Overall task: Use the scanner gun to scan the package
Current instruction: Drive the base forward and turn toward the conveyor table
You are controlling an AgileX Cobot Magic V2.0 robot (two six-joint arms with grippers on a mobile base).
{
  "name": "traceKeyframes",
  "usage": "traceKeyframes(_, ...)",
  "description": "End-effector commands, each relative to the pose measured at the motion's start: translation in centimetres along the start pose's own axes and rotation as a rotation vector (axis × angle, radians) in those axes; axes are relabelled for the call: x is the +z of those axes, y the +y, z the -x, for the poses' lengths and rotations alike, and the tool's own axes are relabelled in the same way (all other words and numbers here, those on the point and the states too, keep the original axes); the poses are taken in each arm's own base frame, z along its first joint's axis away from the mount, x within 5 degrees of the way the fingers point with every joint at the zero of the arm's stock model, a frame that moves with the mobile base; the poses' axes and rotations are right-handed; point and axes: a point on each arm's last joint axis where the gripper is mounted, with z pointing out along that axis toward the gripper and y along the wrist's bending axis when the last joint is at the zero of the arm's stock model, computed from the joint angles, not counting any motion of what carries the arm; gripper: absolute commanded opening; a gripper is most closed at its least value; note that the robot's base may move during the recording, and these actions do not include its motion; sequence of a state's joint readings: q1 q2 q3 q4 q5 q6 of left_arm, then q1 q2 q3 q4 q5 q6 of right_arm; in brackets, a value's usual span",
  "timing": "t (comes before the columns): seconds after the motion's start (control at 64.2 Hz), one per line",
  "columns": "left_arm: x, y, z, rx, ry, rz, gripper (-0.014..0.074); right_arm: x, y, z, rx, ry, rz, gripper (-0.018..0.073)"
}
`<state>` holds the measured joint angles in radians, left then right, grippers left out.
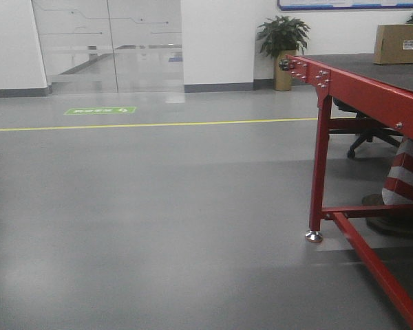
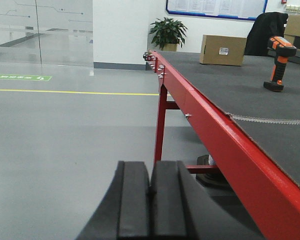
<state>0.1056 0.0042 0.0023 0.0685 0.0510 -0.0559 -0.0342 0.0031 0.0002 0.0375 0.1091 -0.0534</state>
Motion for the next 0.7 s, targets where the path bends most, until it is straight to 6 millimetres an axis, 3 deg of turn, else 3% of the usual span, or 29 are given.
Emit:
traceKeyframes(0.0, -0.05, -0.02, 0.26, -0.011, -0.024, -0.003, -0.0111, -0.03, -0.04, 0.21, -0.007, -0.023, -0.006, -0.0162)
traceKeyframes(0.686, -0.05, -0.02, 0.26, -0.011, -0.024, -0.003, -0.0111, -0.03, -0.04, 0.21, -0.007, -0.023, -0.006, -0.0162)
